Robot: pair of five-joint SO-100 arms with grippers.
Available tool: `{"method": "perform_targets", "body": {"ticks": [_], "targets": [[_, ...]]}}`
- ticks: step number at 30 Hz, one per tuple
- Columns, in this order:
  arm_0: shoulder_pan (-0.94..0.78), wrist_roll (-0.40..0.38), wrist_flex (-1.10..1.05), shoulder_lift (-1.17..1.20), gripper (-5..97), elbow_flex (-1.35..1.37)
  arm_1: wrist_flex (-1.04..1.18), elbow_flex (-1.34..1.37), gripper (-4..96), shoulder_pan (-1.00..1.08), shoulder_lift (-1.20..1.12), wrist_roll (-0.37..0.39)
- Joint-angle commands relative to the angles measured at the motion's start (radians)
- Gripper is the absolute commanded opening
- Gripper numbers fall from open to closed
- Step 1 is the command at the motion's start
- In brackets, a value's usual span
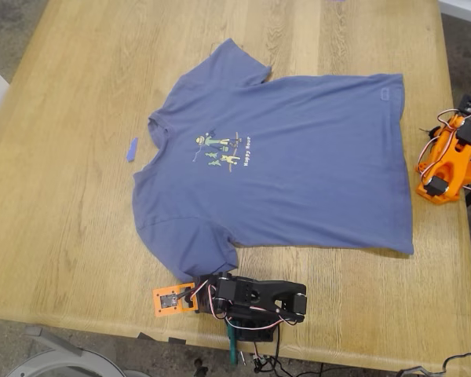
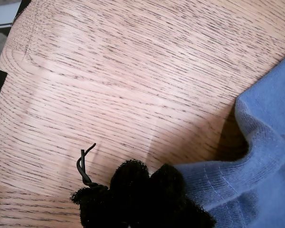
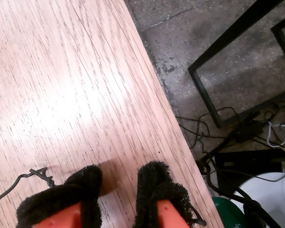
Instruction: Fold a T-shirt
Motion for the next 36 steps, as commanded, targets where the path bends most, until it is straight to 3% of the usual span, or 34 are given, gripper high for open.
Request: {"method": "perform_targets", "body": {"ticks": [1,31,36], "targets": [[0.086,0.110,-0.262,0.112,0,-0.017,-0.353,0.071,0.2,0.097,0.006,0.021],[0.081,0.114,-0.288,0.112,0,-0.017,-0.351,0.069,0.2,0.077,0.008,0.029],[0.083,0.140,-0.402,0.112,0,-0.017,-0.445,0.057,1.7,0.064,0.008,0.020]]}}
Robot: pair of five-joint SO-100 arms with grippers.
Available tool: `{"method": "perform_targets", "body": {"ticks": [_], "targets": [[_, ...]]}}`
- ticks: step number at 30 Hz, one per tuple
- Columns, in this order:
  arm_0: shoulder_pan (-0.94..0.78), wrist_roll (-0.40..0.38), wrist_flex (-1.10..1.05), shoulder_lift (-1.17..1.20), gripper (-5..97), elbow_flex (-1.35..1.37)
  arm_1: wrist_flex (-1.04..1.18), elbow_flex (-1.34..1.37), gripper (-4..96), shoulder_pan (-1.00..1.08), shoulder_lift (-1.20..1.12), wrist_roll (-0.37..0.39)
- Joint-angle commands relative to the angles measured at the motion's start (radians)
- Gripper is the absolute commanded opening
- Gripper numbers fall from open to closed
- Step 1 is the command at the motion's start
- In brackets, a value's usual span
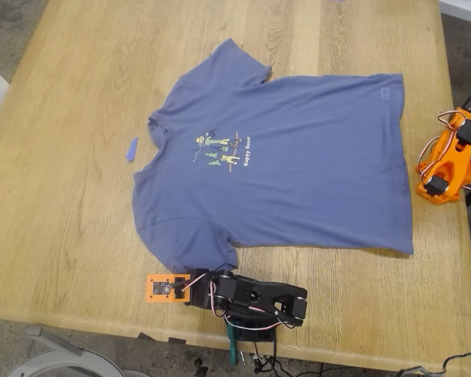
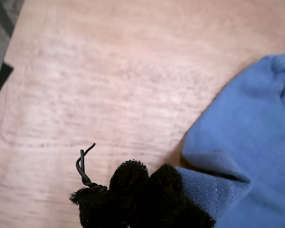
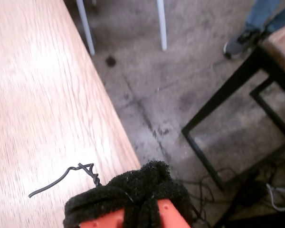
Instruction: Fold a T-shirt
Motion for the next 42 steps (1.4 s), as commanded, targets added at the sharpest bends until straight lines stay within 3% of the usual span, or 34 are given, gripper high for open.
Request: {"method": "perform_targets", "body": {"ticks": [1,5,9,15,20,22,26,29,36,42], "targets": [[0.005,0.054,-0.103,0.112,1,-0.023,-0.064,0.049,2.7,0.041,0.011,-0.002],[0.017,0.115,-0.118,0.112,9,-0.055,-0.158,0.018,11.5,0.009,0.011,0.017],[0.038,0.117,-0.199,0.112,15,-0.058,-0.210,-0.021,16.1,-0.026,0.011,0.051],[0.147,0.133,-0.379,0.112,15,-0.040,-0.299,-0.035,22.6,-0.072,0.011,0.097],[0.204,0.215,-0.440,0.112,24,-0.043,-0.471,-0.011,32.4,-0.161,0.011,0.143],[0.229,0.224,-0.453,0.112,33,-0.043,-0.512,-0.008,36.3,-0.192,0.011,0.149],[0.307,0.186,-0.569,0.112,55,-0.018,-0.495,-0.035,43.5,-0.238,0.011,0.144],[0.377,0.184,-0.574,0.112,62,-0.023,-0.488,-0.064,47.0,-0.307,0.011,0.132],[0.443,0.160,-0.453,0.110,70,-0.089,-0.319,-0.212,47.8,-0.572,0.009,0.072],[0.436,0.158,-0.195,0.109,71,-0.218,-0.035,-0.403,48.1,-0.778,0.009,0.040]]}}
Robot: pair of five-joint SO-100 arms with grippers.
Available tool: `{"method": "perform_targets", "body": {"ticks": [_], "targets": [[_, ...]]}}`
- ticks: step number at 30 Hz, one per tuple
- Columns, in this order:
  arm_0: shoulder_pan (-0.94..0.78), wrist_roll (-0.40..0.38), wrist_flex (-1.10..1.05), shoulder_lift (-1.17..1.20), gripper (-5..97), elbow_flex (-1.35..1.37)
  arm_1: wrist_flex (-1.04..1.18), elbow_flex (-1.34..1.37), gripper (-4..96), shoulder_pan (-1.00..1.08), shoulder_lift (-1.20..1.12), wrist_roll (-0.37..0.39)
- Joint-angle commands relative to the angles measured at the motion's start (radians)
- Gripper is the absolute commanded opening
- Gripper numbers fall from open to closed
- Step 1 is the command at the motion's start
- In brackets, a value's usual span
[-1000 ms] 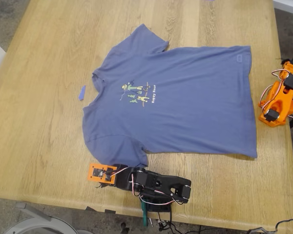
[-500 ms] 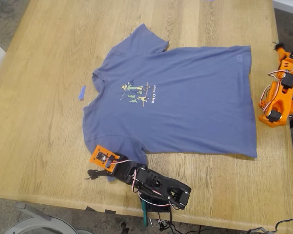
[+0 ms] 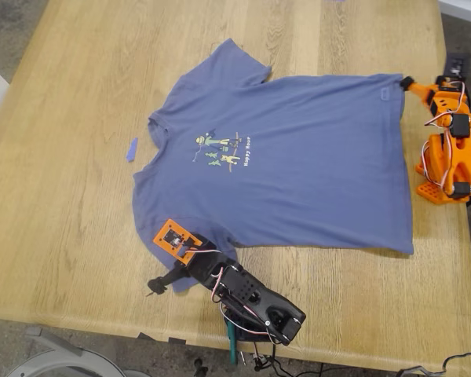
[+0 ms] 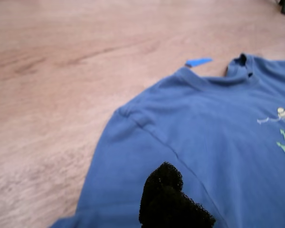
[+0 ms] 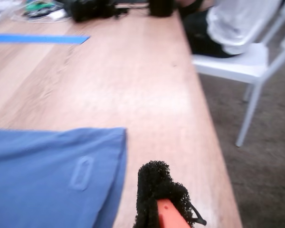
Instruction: Fold a T-shirt
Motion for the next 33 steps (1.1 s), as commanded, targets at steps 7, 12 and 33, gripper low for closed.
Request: {"method": "perform_targets", "body": {"ticks": [7,12,33], "targets": [[-0.014,0.072,0.193,0.098,74,-0.229,0.394,-0.308,47.5,-0.293,0.008,-0.041],[-0.009,0.109,0.193,0.074,77,-0.270,0.560,-0.417,46.4,-0.476,0.005,-0.048],[0.382,0.202,0.525,-0.545,84,-0.816,0.839,-0.749,42.9,-0.956,-0.356,-0.081]]}}
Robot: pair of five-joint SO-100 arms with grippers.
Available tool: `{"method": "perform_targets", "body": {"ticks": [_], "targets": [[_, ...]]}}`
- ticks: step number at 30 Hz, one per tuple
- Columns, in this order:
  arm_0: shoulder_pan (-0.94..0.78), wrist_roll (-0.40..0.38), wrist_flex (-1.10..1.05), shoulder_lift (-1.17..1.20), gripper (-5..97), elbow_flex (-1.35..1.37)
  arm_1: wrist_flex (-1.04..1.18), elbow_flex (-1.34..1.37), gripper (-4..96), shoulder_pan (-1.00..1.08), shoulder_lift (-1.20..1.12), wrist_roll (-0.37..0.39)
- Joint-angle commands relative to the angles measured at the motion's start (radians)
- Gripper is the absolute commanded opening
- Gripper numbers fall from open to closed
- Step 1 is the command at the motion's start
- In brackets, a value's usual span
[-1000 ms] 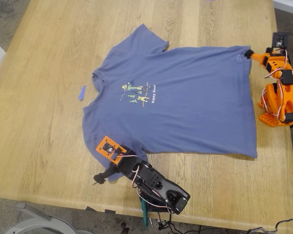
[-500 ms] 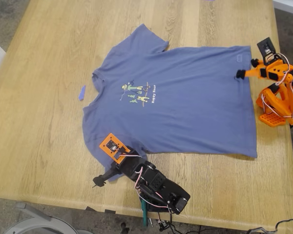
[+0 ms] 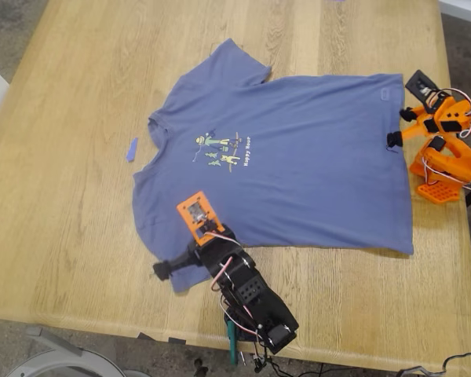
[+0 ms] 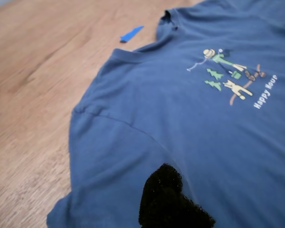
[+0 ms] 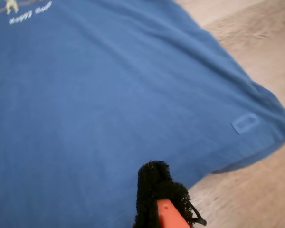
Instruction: Fold a T-shirt
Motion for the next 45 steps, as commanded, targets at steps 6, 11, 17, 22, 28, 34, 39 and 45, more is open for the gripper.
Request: {"method": "perform_targets", "body": {"ticks": [6,11,17,22,28,34,39,45], "targets": [[0.193,0.038,0.087,-0.172,84,-0.202,-0.112,-0.044,41.5,-0.218,-0.175,0.000],[0.229,0.063,0.063,-0.258,84,-0.241,-0.178,-0.077,39.7,-0.319,-0.308,0.008],[0.255,0.084,-0.060,-0.371,84,-0.268,-0.281,-0.130,37.0,-0.436,-0.497,0.026],[0.290,0.089,-0.222,-0.485,84,-0.278,-0.453,-0.215,35.4,-0.503,-0.721,0.028],[0.287,0.092,-0.330,-0.611,84,-0.316,-0.604,-0.273,34.2,-0.597,-0.930,0.078],[0.265,0.103,-0.396,-0.666,84,-0.319,-0.692,-0.252,34.2,-0.615,-0.994,0.089],[0.253,0.107,-0.477,-0.712,84,-0.319,-0.776,-0.264,33.9,-0.641,-1.052,0.098],[0.253,0.115,-0.597,-0.793,84,-0.322,-0.890,-0.268,33.6,-0.638,-1.109,0.098]]}}
